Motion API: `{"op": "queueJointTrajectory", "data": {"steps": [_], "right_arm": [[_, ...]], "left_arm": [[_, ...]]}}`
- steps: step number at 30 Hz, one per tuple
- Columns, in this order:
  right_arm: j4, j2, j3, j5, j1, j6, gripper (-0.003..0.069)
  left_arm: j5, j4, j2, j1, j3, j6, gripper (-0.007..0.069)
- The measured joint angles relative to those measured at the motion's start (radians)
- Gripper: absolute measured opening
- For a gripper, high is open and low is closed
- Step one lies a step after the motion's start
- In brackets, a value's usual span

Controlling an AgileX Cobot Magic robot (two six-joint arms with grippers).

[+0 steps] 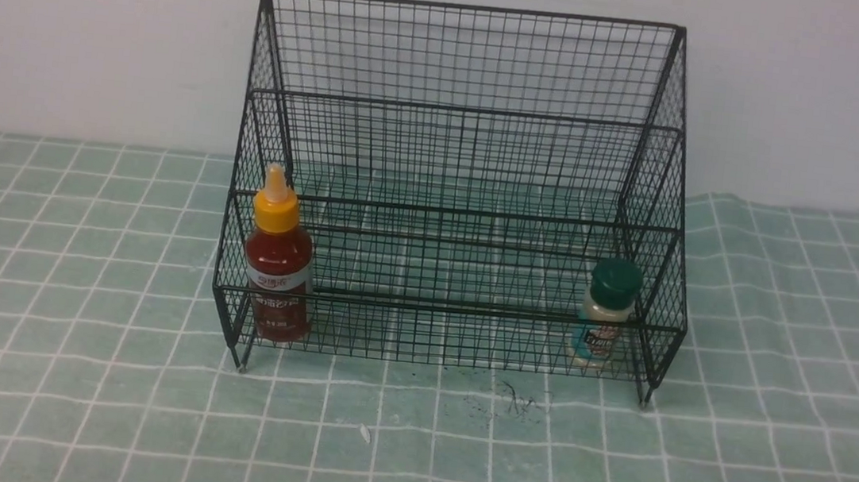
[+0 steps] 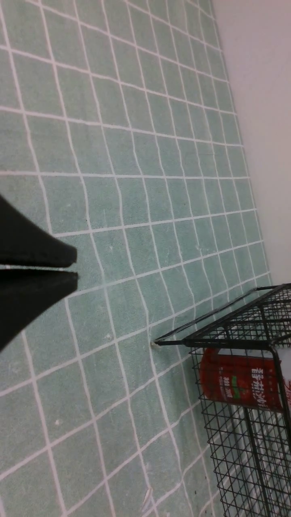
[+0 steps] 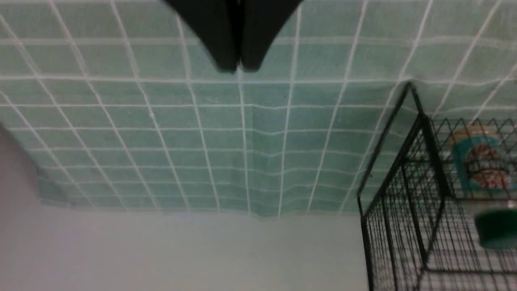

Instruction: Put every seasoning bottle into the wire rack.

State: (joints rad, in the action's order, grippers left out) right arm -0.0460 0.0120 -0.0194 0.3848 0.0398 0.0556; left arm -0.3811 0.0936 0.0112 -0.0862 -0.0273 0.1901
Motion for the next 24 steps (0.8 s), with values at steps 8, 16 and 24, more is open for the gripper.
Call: {"op": "queueJointTrajectory", "data": {"steps": [8, 16, 24], "right_arm": [[0.002, 0.000, 0.000, 0.001, 0.001, 0.011, -0.0015], [0.002, 0.000, 0.000, 0.001, 0.001, 0.012, -0.0015], [0.002, 0.000, 0.000, 0.001, 0.001, 0.012, -0.0015]], "left_arm": [[0.000, 0.000, 0.000, 0.000, 0.000, 0.000, -0.0006], [0.000, 0.000, 0.000, 0.000, 0.000, 0.000, -0.0006], [0.000, 0.000, 0.000, 0.000, 0.000, 0.000, -0.0006]]}}
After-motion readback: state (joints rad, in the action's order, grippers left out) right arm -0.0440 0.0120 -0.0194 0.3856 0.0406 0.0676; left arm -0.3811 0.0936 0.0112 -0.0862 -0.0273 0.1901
